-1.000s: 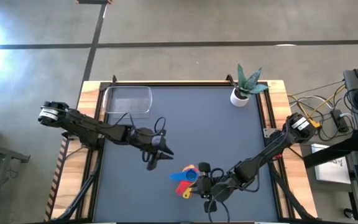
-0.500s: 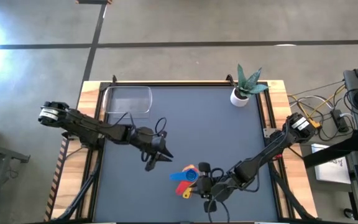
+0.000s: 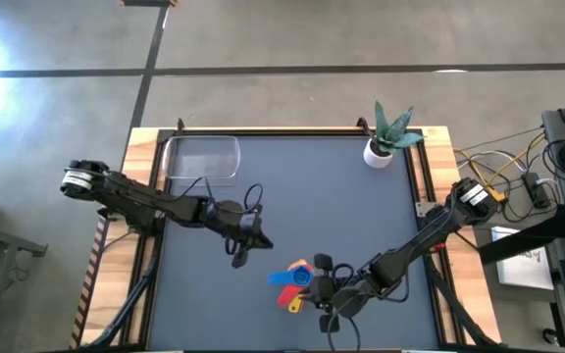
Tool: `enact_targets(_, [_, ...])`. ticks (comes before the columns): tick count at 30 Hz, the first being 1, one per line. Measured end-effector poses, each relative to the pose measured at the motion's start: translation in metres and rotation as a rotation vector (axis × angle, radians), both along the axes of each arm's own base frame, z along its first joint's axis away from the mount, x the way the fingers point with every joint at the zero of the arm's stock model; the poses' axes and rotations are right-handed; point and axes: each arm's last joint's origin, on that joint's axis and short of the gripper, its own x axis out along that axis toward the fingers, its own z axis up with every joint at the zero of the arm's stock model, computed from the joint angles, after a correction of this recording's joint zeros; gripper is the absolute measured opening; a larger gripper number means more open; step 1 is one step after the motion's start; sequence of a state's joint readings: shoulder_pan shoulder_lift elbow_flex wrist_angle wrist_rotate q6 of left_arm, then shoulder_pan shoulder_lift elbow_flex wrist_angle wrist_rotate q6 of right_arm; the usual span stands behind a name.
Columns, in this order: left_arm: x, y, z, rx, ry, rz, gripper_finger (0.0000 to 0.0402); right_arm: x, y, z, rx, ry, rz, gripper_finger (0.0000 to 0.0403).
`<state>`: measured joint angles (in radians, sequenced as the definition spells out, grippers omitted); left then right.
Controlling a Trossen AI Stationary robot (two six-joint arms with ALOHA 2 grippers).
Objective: Nest measuring cups in basket
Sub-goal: Adjust the stacked measuring cups
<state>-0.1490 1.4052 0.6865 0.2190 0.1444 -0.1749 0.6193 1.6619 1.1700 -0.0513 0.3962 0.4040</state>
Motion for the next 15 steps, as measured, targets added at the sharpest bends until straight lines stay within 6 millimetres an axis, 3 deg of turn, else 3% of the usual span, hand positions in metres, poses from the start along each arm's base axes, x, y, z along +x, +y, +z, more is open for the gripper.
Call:
enact_targets(3, [0.000,0.001,0.000,0.011,0.001,0.022,0.0000,0.001,0.000,0.001,-0.004,-0.004,0.005,0.0012])
enact_targets(10, [-0.005,-0.007,-0.005,-0.010,0.072,0.026,0.0000,0.006,0.006,0.007,0.070,-0.002,0.034,0.0008])
enact_targets(15, [-0.008,-0.018,-0.010,-0.016,0.117,0.043,0.0000,0.012,0.013,-0.008,0.111,0.081,0.066,0.0008])
